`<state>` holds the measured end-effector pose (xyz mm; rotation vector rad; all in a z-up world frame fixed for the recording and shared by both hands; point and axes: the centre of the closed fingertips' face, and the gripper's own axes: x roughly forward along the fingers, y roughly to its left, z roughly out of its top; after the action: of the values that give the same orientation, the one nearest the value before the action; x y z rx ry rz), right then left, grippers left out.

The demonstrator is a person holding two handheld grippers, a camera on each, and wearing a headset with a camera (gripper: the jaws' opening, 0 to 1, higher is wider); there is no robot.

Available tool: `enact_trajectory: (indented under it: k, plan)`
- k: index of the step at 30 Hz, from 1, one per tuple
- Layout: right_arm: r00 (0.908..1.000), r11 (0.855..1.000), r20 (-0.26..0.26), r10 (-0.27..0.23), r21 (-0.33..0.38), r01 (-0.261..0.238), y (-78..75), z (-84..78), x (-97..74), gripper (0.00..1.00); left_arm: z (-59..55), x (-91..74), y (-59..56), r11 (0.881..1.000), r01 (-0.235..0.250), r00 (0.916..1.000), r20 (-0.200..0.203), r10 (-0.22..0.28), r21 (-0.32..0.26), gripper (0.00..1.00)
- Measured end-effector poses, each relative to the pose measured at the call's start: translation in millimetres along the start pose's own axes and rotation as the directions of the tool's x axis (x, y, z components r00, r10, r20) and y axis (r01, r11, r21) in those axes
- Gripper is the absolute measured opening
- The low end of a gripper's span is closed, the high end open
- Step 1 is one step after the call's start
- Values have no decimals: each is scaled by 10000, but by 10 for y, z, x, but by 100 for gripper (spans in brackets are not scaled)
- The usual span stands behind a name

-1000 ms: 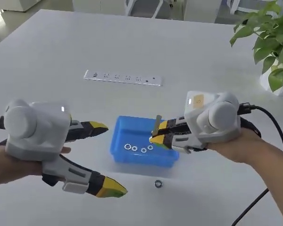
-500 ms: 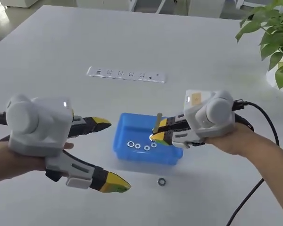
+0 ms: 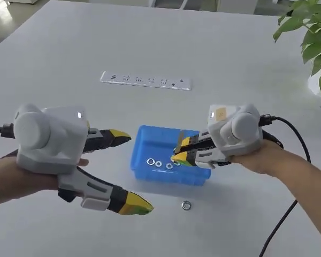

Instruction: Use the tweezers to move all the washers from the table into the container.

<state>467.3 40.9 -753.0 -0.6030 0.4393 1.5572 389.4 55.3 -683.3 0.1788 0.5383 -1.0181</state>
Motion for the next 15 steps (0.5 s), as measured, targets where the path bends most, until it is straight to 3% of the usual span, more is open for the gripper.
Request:
enact_trajectory:
  k: [15]
  plan:
    - [9989, 9994, -337, 332, 43, -331, 30, -143, 117, 8, 197, 225, 115, 9989, 215, 9996, 166, -222, 424, 90]
